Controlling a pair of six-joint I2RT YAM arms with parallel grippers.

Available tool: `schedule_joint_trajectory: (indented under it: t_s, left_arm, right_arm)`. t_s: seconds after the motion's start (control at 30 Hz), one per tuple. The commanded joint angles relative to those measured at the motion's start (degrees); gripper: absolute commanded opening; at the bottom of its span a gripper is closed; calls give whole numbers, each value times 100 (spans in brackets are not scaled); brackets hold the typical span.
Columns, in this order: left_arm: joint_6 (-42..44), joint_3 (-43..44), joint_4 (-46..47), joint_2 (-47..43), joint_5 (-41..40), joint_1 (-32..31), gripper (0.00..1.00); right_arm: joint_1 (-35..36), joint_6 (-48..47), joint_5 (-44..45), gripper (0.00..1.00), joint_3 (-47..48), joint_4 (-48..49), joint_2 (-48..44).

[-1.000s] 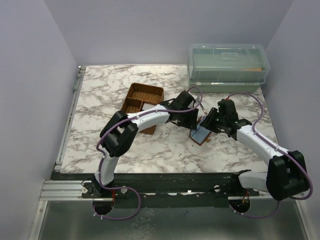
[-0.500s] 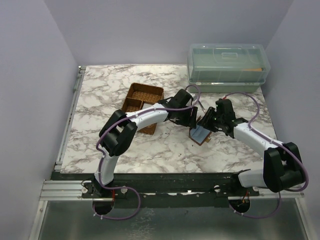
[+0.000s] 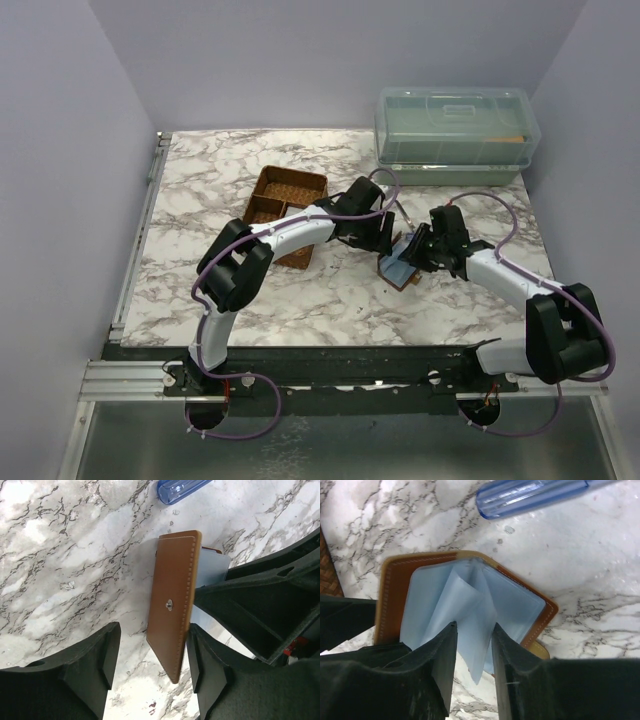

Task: Put the credit cards into the card holder
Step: Open the card holder at the center of the board.

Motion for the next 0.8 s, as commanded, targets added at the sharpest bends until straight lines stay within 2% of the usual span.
schedule_joint_trajectory:
  t_s: [0.0,0.13,0.27,0.37,0.53,0.6,0.67,0.77]
  left_arm:
    - [52,18,-42,-130,-144,26,56]
    - [2,23,-71,-126,-258,52,47]
    - [-52,47,-64,-126,-129,67,39]
    - [-87,70,-63,-126,-19,64,33]
    - [-99,71,-50,-144,59,65,28]
    - [-108,53,-39,-144,53,64,25]
    - [-104,43,-43,-136,-21,64,22]
    - [-130,22,-53,-136,-191,79,20]
  right_arm:
    - [-10,168,414,41,-86,-441,-145]
    - [-12,342,896,47,15,-1051,-247]
    - [-16,-39,1131,52,315,-1416,-566]
    - [-10,-284,921,57,622,-1496,-772]
    - [-12,-378,207,63,877,-955,-641]
    - [-10,-263,-6,60,857,-667,-429]
    - [-10,-103,-106,50,728,-405,-221]
    - [-10,102,-146,41,319,79,-76]
